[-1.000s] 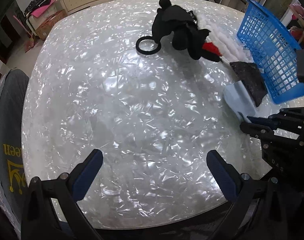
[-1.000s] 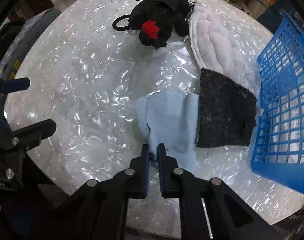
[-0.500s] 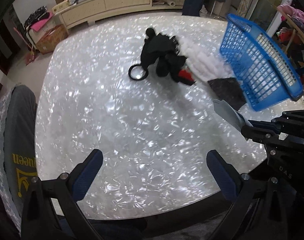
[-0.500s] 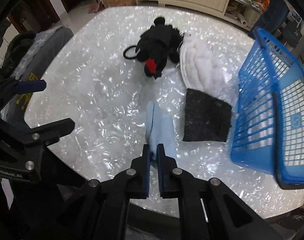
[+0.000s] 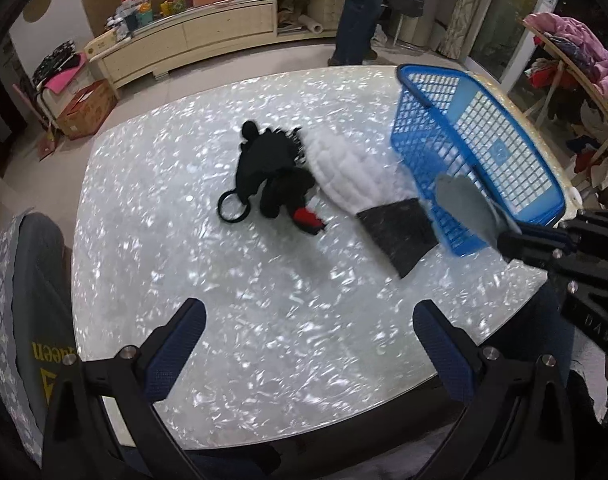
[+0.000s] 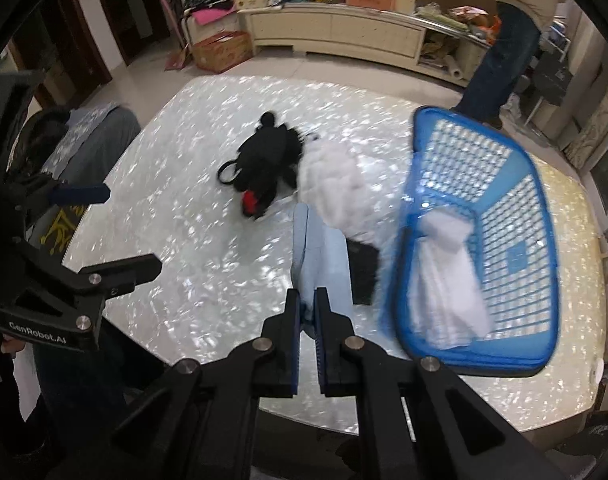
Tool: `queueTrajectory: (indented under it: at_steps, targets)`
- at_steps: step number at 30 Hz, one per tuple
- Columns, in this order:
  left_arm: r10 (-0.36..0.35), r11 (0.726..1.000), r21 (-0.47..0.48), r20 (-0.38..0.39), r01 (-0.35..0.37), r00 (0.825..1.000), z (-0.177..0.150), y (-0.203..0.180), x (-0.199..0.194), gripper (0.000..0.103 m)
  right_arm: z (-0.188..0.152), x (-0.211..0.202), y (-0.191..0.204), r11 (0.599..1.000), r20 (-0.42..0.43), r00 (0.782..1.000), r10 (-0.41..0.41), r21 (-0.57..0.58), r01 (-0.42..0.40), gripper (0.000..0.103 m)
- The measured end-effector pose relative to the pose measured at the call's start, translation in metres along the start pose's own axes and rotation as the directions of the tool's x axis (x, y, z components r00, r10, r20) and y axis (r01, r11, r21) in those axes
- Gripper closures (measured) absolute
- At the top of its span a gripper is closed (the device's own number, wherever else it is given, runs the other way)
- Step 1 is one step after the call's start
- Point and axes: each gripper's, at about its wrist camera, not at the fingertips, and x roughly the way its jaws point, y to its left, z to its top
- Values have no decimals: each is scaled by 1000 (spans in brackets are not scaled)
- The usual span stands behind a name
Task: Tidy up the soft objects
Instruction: 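Lift the light blue cloth with the right gripper and release it into the basket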
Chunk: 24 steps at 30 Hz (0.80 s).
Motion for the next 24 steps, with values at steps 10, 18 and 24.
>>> queueTrajectory:
  at_steps: [10, 18, 24]
  targets:
    - [-23, 999, 32, -10, 23, 1000, 39, -16, 1, 0, 7, -18, -62, 995, 38, 996, -75, 76, 72, 97]
    - [-45, 999, 25, -48, 47, 998, 52, -7, 25, 0, 4, 9, -105, 984, -16, 995, -103, 142, 104, 97]
    - [-38, 999, 4, -79, 38, 996, 65, 7, 51, 0, 5, 23, -118, 980, -30, 993, -116, 159, 120, 97]
